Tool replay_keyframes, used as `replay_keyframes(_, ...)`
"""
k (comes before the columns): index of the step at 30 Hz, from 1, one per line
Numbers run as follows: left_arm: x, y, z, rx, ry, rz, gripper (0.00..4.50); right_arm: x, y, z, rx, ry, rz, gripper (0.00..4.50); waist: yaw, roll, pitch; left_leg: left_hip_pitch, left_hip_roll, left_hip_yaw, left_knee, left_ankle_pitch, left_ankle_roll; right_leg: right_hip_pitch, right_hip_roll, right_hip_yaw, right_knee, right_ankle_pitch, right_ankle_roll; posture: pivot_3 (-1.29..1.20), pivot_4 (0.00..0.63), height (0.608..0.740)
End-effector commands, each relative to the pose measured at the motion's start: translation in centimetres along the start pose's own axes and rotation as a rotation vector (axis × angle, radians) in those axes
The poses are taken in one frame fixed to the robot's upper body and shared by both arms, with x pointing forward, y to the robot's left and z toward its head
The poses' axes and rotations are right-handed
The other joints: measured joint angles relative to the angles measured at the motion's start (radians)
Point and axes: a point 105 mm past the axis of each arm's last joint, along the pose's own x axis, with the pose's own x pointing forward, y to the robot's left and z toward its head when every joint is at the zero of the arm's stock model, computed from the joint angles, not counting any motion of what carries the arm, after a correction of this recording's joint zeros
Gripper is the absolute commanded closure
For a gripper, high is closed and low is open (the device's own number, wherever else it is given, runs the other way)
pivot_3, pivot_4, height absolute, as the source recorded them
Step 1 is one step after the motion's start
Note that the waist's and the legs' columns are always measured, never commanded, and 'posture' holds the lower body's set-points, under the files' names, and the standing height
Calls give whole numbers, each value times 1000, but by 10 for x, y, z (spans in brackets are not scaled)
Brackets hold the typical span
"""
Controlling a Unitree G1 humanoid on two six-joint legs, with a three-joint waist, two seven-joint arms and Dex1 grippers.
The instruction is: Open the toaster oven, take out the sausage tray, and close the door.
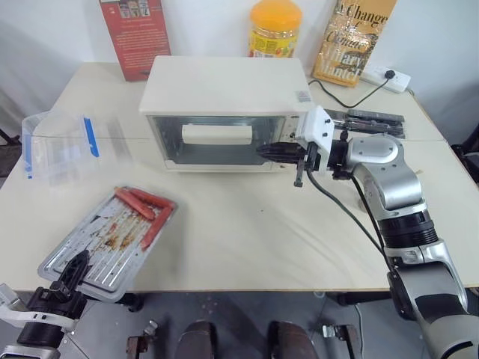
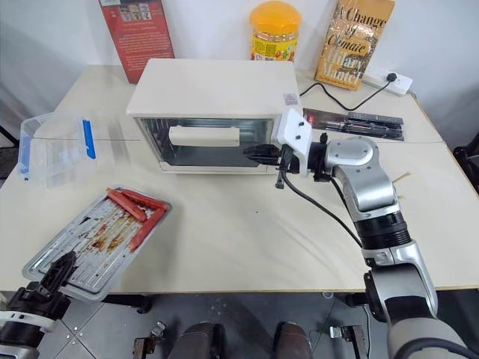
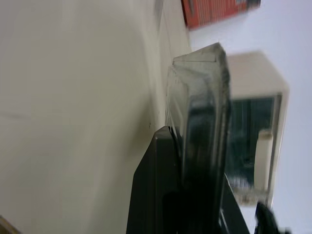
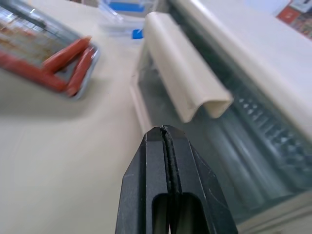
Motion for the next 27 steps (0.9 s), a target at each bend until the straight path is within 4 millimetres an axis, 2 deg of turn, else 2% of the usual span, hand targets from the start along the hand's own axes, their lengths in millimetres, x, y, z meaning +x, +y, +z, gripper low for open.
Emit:
replay_keyframes(1, 0, -12, -11, 38, 122, -66, 4500, -8, -4, 23, -10, -61, -7, 4463, 0, 0, 0, 0, 0, 0, 0, 0, 0, 0, 0, 0, 0, 0, 0, 0, 150, 740)
replay_keyframes(3, 3, -14, -15, 62, 207, -74, 4500, -12, 1, 26, 25, -69, 22, 4463, -1, 1, 1, 0, 0, 1, 0, -1, 0, -1, 0, 1, 0, 0, 0, 0, 150, 740)
replay_keyframes(6, 14, -20, -20, 92, 339, -118, 4500, -27, 27, 22, 194, -4, 188, 4463, 4, 2, 1, -1, 1, 1, 0, -1, -1, -3, 1, 2, 3, 0, 0, 0, 150, 740)
replay_keyframes(8, 21, -23, -26, 101, 432, -142, 4500, -41, 47, 23, 203, 10, 298, 4103, 11, 2, 1, -2, 1, 2, -1, -2, -1, -6, 1, 4, 5, 0, 0, 0, 150, 740)
replay_keyframes(10, 34, -26, -32, 102, 524, -175, 4500, -57, 56, 22, 212, -2, 338, 3606, 12, 2, 1, -3, 2, 2, 0, -2, -1, -8, 2, 5, 5, 0, 0, 0, 150, 740)
replay_keyframes(15, 66, -40, -42, 108, 729, -239, 4500, -87, 56, 2, 208, 24, 301, 1942, 12, 2, 1, -5, 2, 9, 0, -2, -1, -14, 3, 11, 8, 0, 0, 0, 150, 740)
replay_keyframes(18, 78, -44, -44, 103, 786, -254, 4500, -97, 55, -6, 221, 36, 283, 889, 1, 2, 1, -4, 3, 13, -1, -2, -1, -15, 3, 13, 8, 0, 0, 0, 150, 740)
replay_keyframes(21, 99, -53, -53, 76, 871, -277, 4500, -121, 56, -31, 284, 92, 227, 29, 0, 2, 1, -3, 4, 14, -2, -2, -1, -16, 4, 13, 9, 0, 1, 0, 150, 740)
replay_keyframes(27, 133, -53, -65, 43, 952, -259, 4500, -150, 61, -51, 376, 111, 157, 29, 7, 1, 2, -2, 4, 16, 0, -2, -1, -16, 4, 15, 10, 1, 1, 0, 150, 740)
